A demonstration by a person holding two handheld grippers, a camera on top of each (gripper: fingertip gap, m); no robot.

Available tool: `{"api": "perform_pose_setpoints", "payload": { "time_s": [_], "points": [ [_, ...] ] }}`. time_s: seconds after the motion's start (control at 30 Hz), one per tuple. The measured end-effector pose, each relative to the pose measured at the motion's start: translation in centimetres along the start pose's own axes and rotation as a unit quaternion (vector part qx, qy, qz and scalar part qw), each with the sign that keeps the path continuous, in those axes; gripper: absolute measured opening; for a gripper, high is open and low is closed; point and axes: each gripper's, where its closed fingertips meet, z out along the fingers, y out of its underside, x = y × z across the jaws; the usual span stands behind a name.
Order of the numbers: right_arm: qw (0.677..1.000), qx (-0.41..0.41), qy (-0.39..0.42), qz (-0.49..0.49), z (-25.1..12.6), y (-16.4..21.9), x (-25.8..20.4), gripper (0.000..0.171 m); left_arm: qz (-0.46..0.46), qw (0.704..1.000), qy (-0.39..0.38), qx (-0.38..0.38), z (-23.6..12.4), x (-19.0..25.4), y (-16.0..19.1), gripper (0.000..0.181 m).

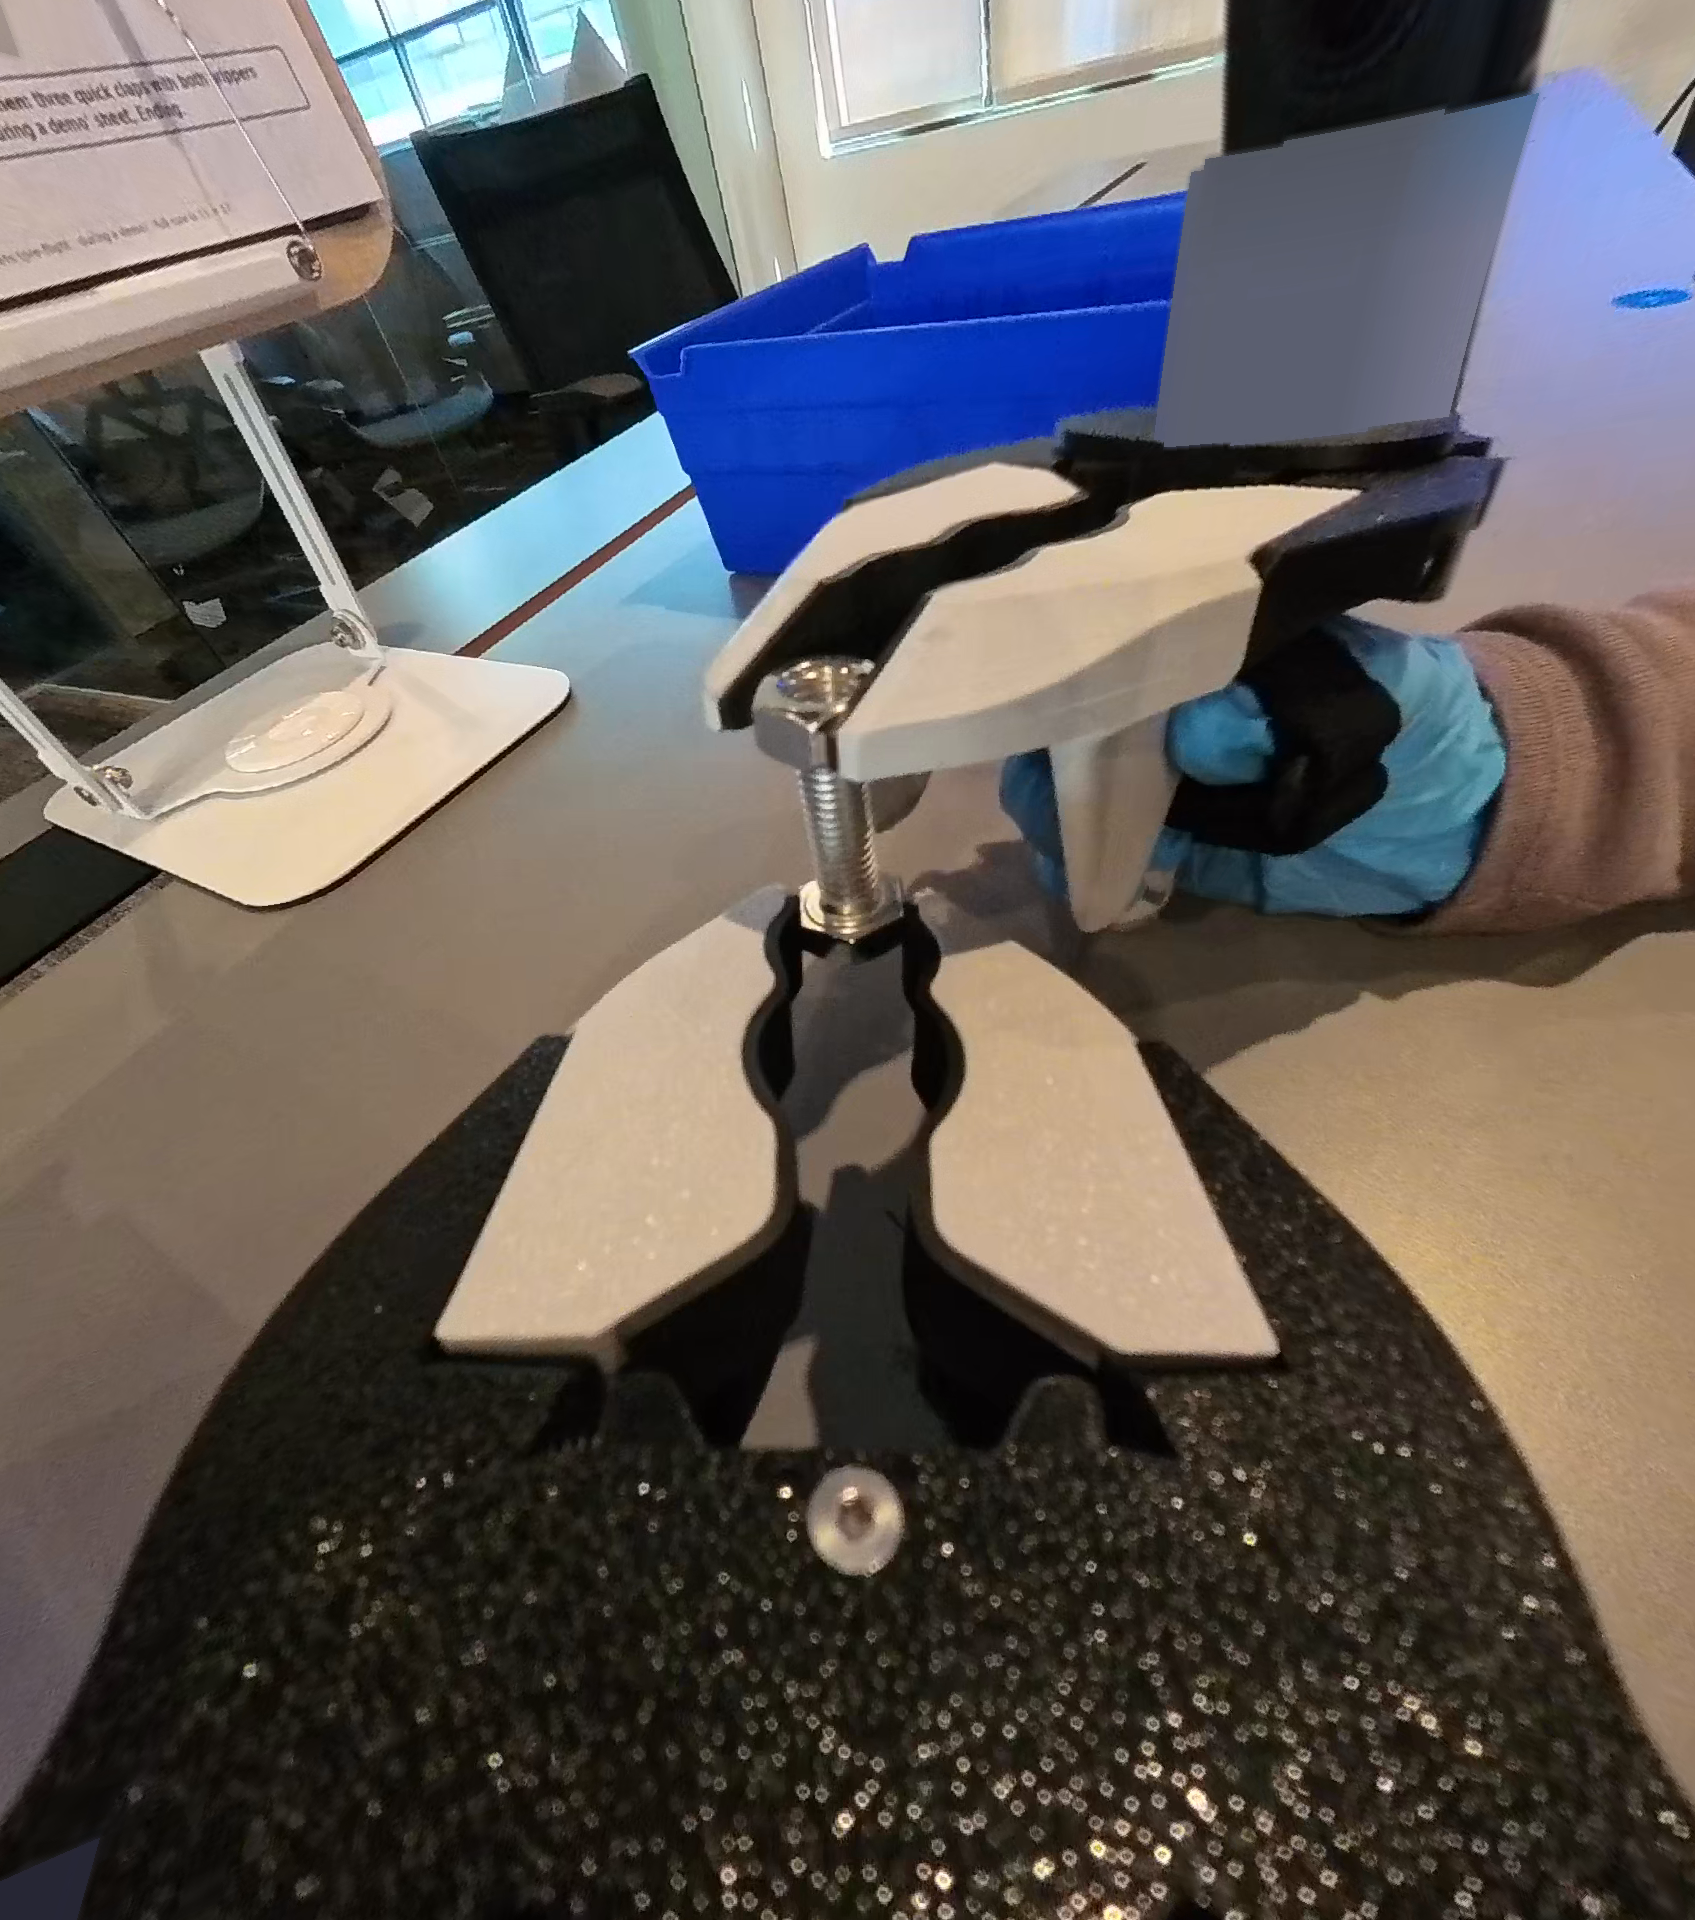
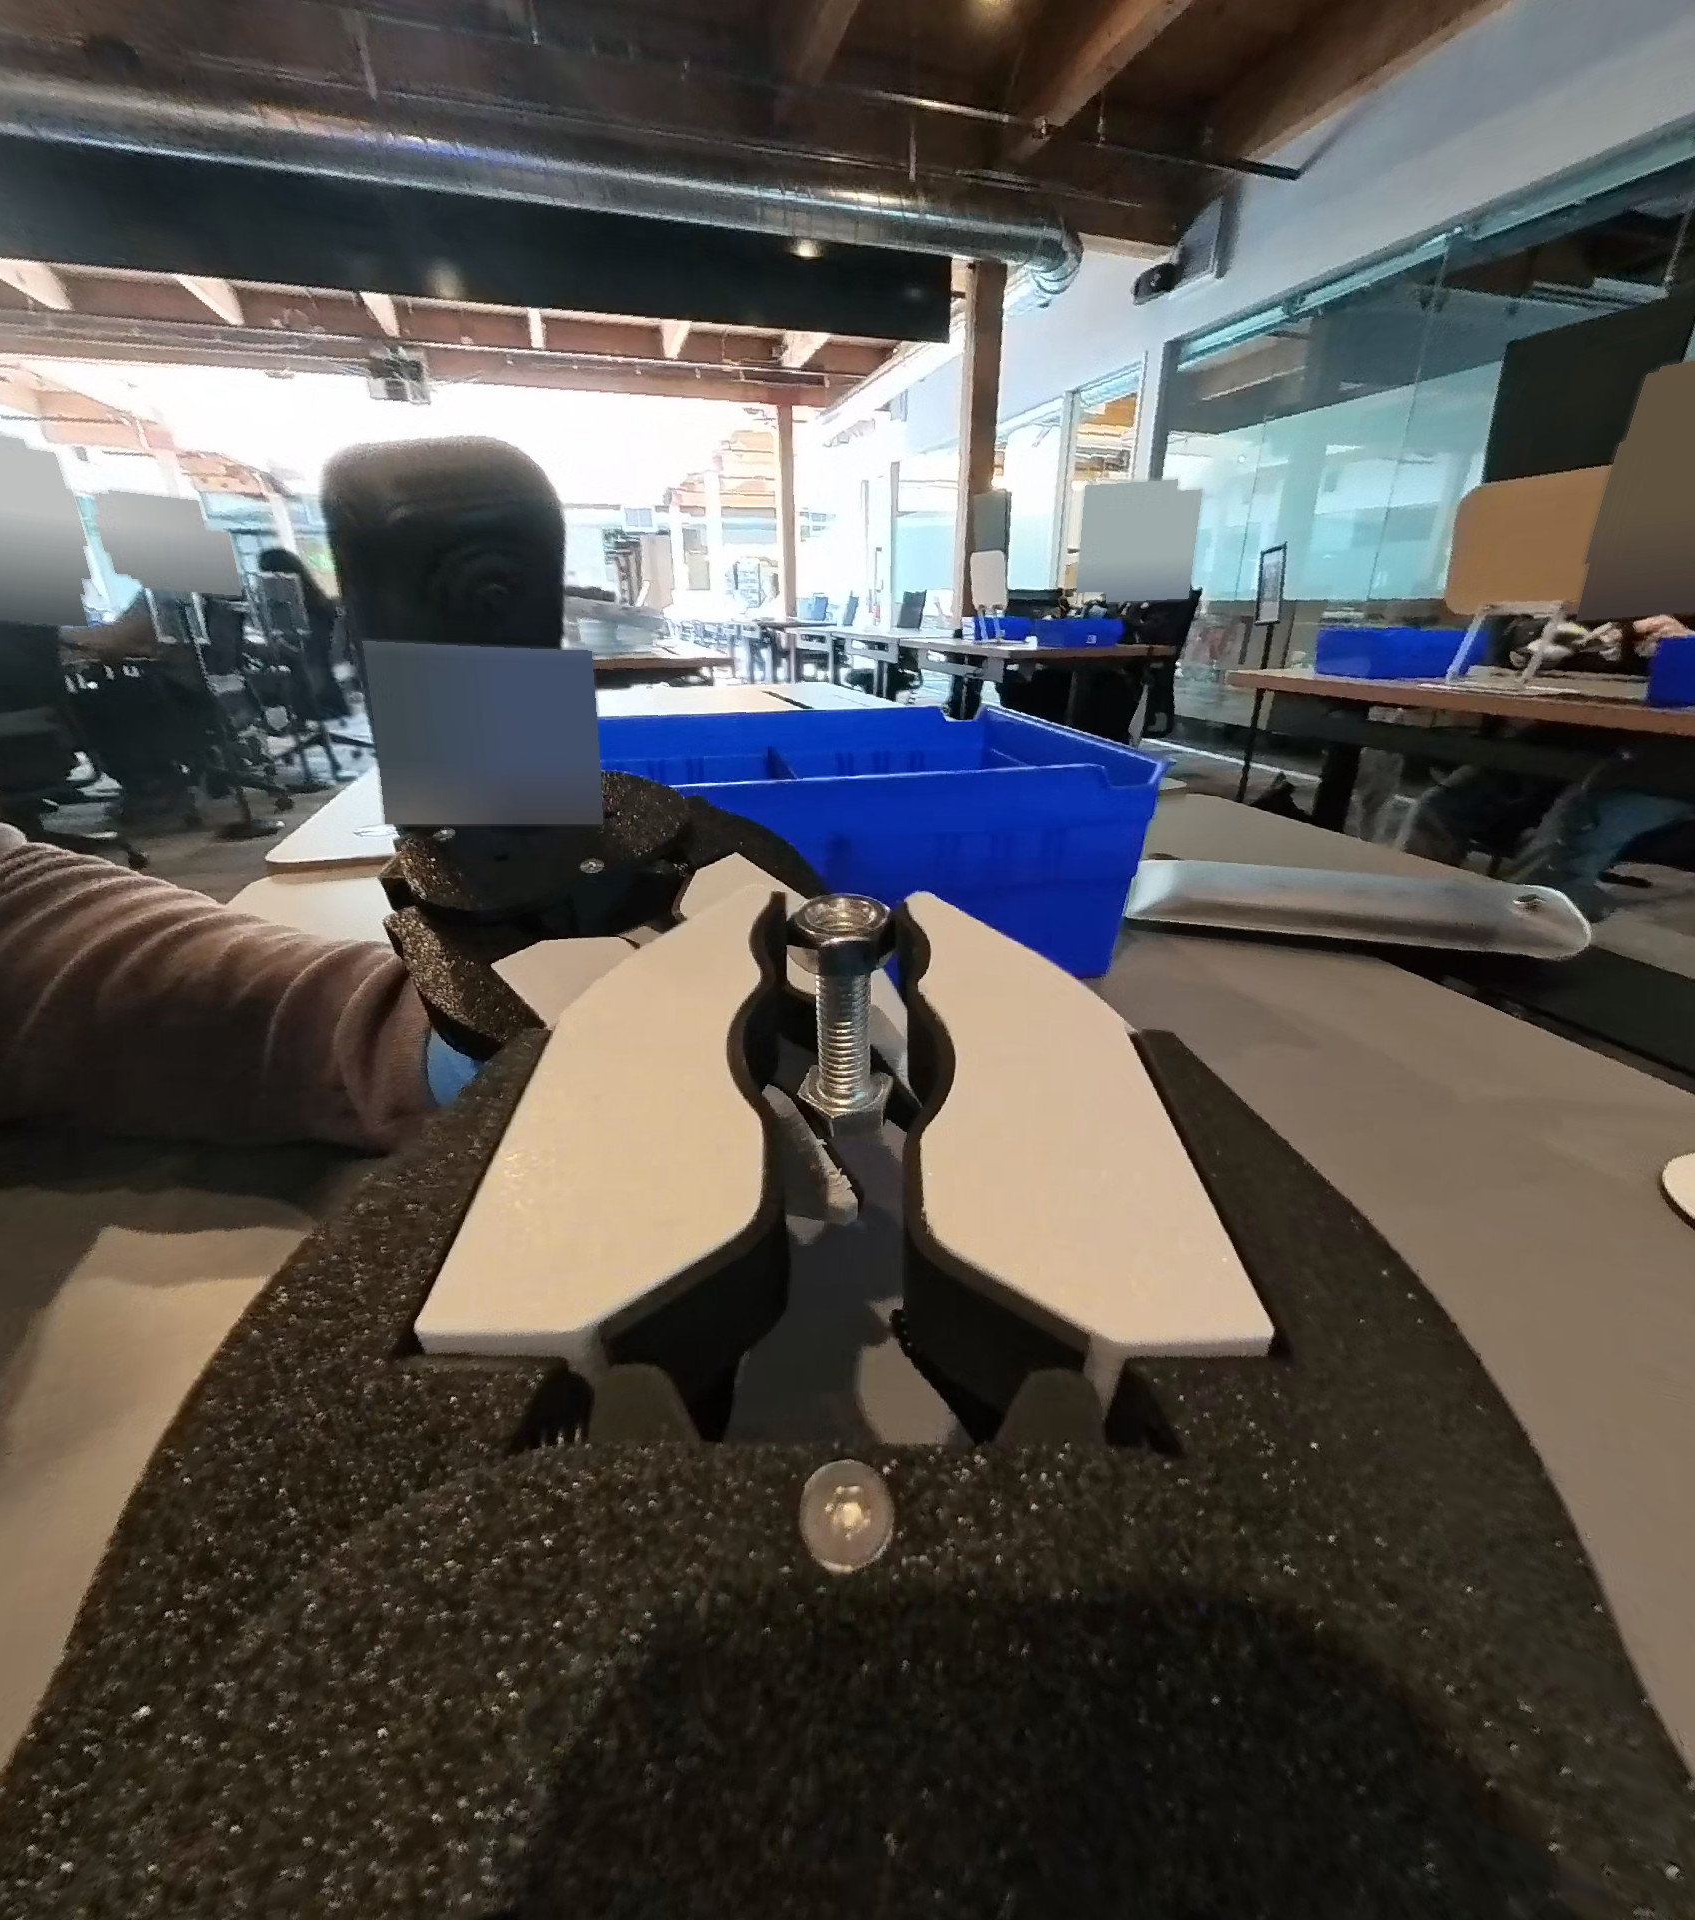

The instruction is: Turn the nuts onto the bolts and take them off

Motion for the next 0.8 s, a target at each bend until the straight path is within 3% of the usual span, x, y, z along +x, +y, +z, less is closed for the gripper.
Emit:
{"api": "perform_pose_setpoints", "payload": {
  "time_s": [0.6, 0.8],
  "points": [
    [1.0, 0.0, -0.009, 0.004, 0.03, 0.05, -0.11, 0.02, 0.0, 1.0, 0.002, -0.002, 0.0, 0.06, 0.05, 0.018],
    [1.0, -0.001, -0.01, -0.013, 0.16, 0.1, -0.32, 0.035, -0.005, 1.0, -0.005, -0.003, -0.05, -0.18, 0.06, 0.018]
  ]
}}
